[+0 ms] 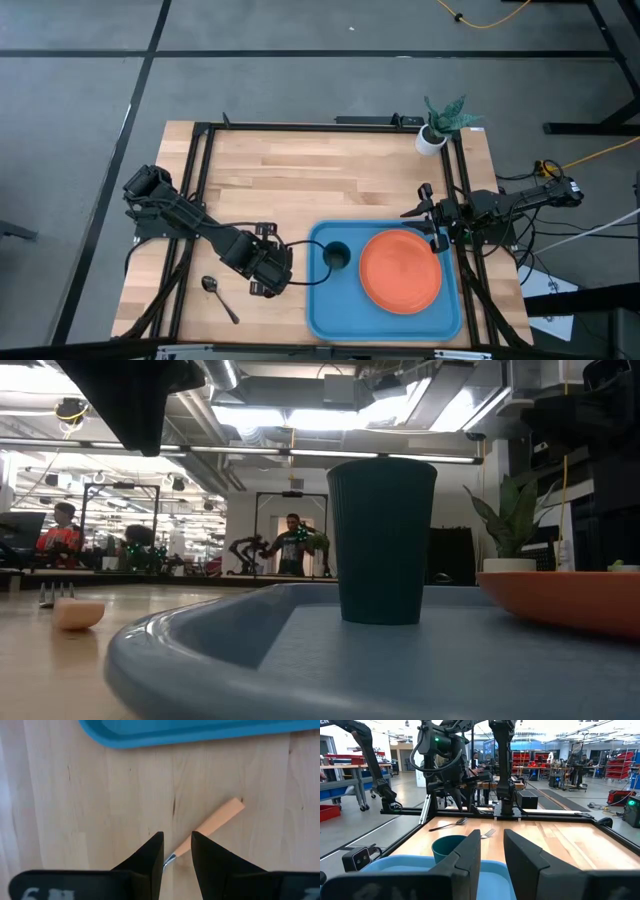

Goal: Pick and place plate/cup/fork/spoon on tray
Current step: Adjust the black spoon

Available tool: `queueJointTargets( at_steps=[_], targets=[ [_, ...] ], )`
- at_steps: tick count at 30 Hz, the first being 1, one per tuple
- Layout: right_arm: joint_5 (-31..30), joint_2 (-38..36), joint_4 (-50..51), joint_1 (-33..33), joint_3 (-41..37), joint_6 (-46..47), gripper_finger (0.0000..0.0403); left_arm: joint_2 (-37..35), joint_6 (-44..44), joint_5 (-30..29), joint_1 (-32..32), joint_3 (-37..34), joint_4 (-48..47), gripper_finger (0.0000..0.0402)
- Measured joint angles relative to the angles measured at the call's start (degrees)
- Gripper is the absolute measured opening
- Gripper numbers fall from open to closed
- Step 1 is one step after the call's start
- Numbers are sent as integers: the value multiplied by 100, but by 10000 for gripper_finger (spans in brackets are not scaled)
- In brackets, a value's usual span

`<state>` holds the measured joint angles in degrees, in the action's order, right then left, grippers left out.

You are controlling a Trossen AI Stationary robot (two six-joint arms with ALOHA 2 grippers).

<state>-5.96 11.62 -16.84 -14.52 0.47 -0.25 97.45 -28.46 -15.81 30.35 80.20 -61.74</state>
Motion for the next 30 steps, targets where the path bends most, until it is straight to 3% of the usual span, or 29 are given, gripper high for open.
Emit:
queueJointTargets(
  at_steps=[6, 11, 17, 24, 30],
  targets=[
    [0, 0, 0, -2, 0, 0, 90, -2, 249, -4, 20, -29, -55, 92],
    [0, 0, 0, -1, 0, 1, 90, -2, 511, -11, 142, -480, 62, 92],
    [0, 0, 0, -1, 0, -5, 90, -2, -171, 203, 210, -1232, 539, 92],
    [0, 0, 0, 0, 0, -1, 90, -2, -76, 527, 210, -1676, 1613, 92],
    [0, -2, 0, -2, 0, 2, 90, -2, -1281, 671, 210, -1674, 2009, 92]
  ],
)
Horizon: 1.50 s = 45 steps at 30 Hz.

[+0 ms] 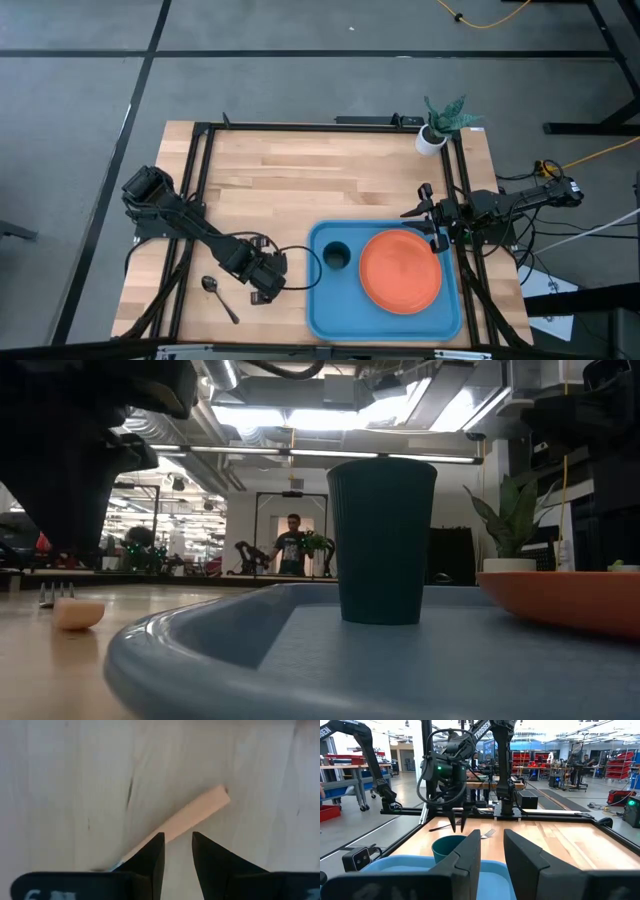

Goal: Pick and place plate/cup/fork/spoon on tray
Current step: Adjust the black spoon

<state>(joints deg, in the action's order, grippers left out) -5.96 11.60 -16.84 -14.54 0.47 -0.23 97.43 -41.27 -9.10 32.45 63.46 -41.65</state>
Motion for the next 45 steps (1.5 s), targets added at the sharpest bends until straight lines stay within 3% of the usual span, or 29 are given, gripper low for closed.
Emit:
queueJointTargets(
  at_steps=[7, 14, 22, 33, 41, 45],
  targets=[
    [0, 0, -1, 2, 0, -9, 90, 0, -1702, 29, 0, 0, -4, 92],
    [0, 0, -2, 2, 0, -3, 90, 0, -4018, 288, 0, 0, -4, 92],
    [0, 0, -1, 1, 0, -9, 90, 0, -5241, 290, 0, 0, 15, 92],
    [1, 0, -2, 2, 0, -5, 90, 0, -7663, 237, 0, 0, 15, 92],
    [0, 0, 0, 2, 0, -8, 90, 75, -8864, -47, -7, 3, -202, 92],
    [1, 1, -2, 1, 0, -3, 90, 224, -9325, 119, -7, 7, -294, 92]
  ],
)
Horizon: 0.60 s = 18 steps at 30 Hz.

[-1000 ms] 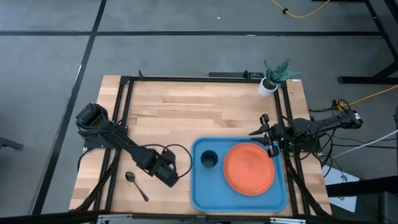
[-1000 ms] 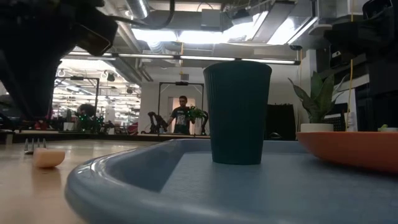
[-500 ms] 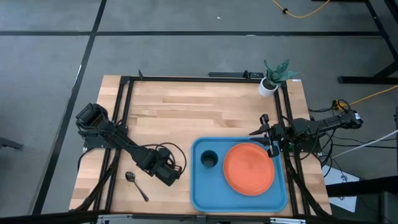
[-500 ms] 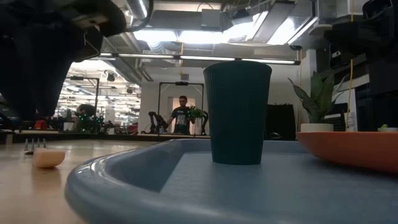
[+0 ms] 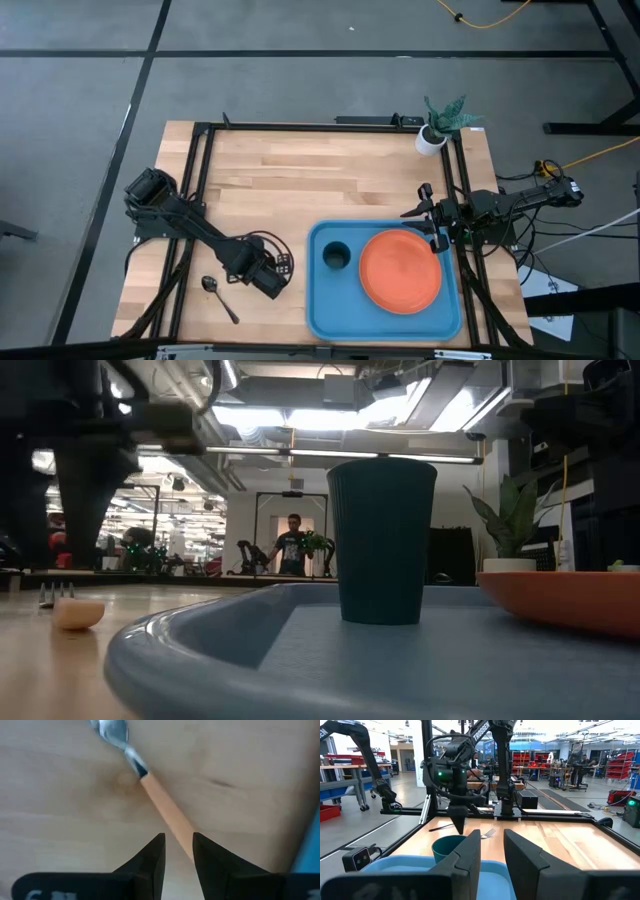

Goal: Pick and place plate/cup/fork/spoon on tray
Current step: Adjust the black spoon

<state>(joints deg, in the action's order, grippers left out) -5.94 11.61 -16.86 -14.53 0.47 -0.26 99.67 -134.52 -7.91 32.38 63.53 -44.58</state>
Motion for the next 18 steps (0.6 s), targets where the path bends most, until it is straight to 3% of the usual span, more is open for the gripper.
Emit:
queueJointTargets(
  at_steps=[4, 7, 11, 18],
  targets=[
    [-1, 1, 31, -1, -2, 3, 90, 84, -153, 48, -6, -4, 100, 92],
    [-1, -1, 44, 1, -2, -3, 90, 100, 319, 147, -26, -4, 118, 92],
    [-1, -1, 55, 0, -2, -5, 90, 62, 1185, 1018, 39, -4, 113, 92],
    [0, -1, 52, 1, -2, -1, 90, 53, 543, 2535, 505, -2, 131, 92]
  ],
)
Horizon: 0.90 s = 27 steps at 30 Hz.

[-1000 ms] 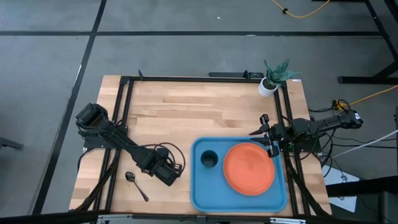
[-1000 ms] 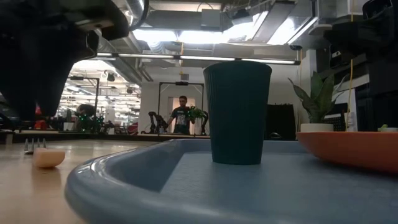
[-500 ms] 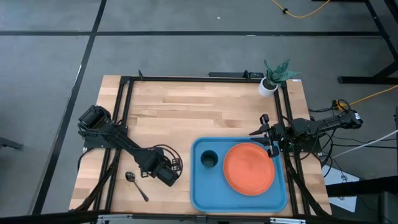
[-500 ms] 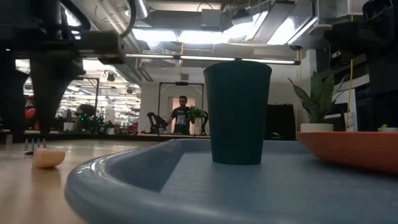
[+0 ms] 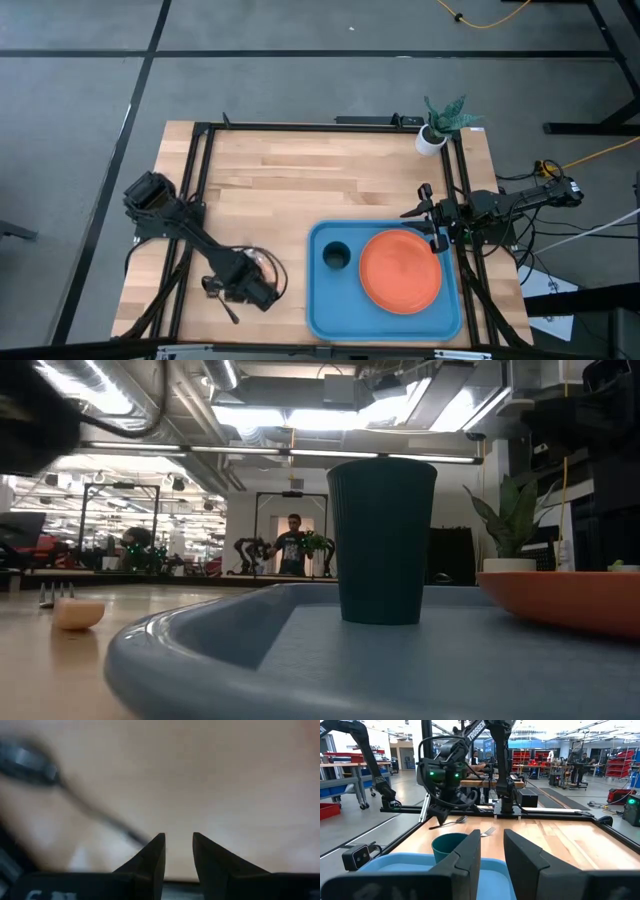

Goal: Pick and place plate/cup/fork/spoon on tray
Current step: Adjust the black spoon

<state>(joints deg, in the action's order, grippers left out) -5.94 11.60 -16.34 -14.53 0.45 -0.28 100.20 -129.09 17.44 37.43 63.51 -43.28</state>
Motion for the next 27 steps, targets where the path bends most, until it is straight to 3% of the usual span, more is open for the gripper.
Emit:
queueJointTargets(
  at_steps=[3, 7, 14, 27],
  targets=[
    [-2, 0, 0, -1, 0, -4, 90, 0, -404, 434, 236, 103, 37, 92],
    [0, 0, 0, -2, 0, 0, 90, -2, -955, 236, 572, 247, 29, 92],
    [0, 0, 0, -1, 0, -2, 90, 122, -1134, 653, 891, 243, -1220, 92],
    [-2, 0, 21, -1, 0, 0, 90, 416, -1190, 913, 1069, 240, -1588, 92]
  ],
)
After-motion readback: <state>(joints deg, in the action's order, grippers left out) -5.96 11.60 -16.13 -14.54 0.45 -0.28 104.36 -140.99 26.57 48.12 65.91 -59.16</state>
